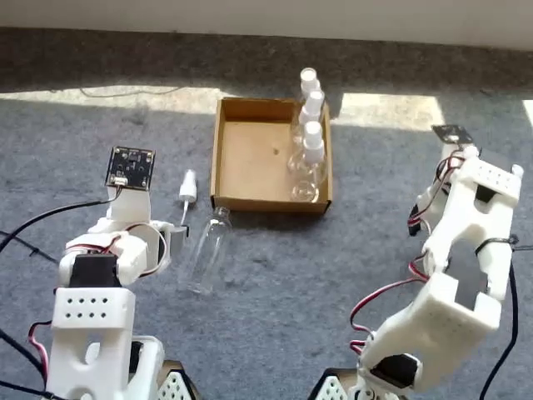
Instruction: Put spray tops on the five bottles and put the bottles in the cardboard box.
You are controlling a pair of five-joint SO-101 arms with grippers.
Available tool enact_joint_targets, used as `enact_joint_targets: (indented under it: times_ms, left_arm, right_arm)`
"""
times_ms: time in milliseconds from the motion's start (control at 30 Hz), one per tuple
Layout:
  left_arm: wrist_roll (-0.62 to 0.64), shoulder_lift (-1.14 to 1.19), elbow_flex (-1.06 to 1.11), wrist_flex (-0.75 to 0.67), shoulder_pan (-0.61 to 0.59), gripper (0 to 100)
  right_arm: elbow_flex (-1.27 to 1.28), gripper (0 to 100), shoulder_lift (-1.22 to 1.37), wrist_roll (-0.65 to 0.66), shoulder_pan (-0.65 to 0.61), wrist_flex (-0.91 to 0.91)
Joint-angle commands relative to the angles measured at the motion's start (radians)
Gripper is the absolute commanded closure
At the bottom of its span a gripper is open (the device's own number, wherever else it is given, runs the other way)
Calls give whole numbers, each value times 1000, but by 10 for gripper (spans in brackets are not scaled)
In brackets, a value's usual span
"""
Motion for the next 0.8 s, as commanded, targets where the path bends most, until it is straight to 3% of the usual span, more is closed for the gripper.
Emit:
enact_joint_targets:
  times_ms: [0,67,200,333,600,767]
  left_arm:
    - [-86,-28,-81,-17,-12,841]
    - [-77,16,-124,-17,-15,867]
    - [-78,246,-289,-11,-15,815]
    - [-61,552,-504,-11,-1,787]
    - [15,1078,-898,-11,73,787]
    - [23,1308,-1029,-11,71,787]
  right_arm:
    - [137,995,-275,5,-5,-84]
    - [289,995,-412,9,-22,-171]
    - [615,995,-650,11,-70,-358]
    - [854,995,-805,12,-91,-398]
    - [951,995,-995,69,-84,-397]
    - [958,995,-1030,69,-84,-395]
